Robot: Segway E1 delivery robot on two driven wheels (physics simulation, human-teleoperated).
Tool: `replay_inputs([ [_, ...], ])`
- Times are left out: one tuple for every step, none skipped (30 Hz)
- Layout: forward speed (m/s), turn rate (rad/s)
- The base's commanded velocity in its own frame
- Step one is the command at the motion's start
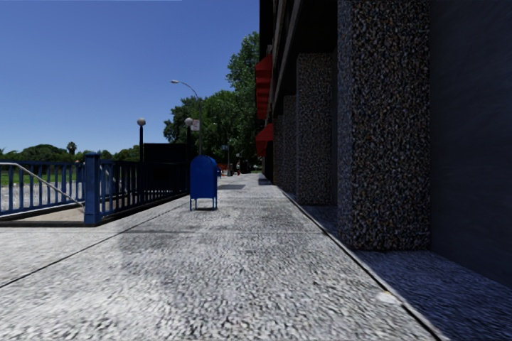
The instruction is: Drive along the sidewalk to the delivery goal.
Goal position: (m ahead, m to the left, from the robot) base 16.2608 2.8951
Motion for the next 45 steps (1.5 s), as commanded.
replay_inputs([
  [2.00,0.00],
  [2.00,0.00],
  [2.00,0.00],
  [2.00,0.00],
  [2.00,0.00],
  [2.00,0.00],
  [2.00,0.00],
  [2.00,0.00],
  [2.00,0.00],
  [2.00,0.00],
  [2.00,0.00],
  [2.00,0.00],
  [2.00,0.00],
  [2.00,0.00],
  [2.00,0.00],
  [2.00,0.00],
  [2.00,0.00],
  [2.00,0.00],
  [2.00,0.00],
  [2.00,0.00],
  [2.00,0.00],
  [2.00,0.00],
  [2.00,0.00],
  [2.00,0.00],
  [2.00,0.00],
  [2.00,0.00],
  [2.00,0.00],
  [2.00,0.00],
  [2.00,0.00],
  [2.00,0.00],
  [2.00,0.00],
  [2.00,0.00],
  [2.00,0.00],
  [2.00,0.00],
  [2.00,0.00],
  [2.00,0.00],
  [2.00,0.00],
  [2.00,0.00],
  [2.00,0.00],
  [2.00,0.00],
  [2.00,0.00],
  [2.00,0.00],
  [2.00,0.00],
  [2.00,0.00],
  [2.00,0.00],
])
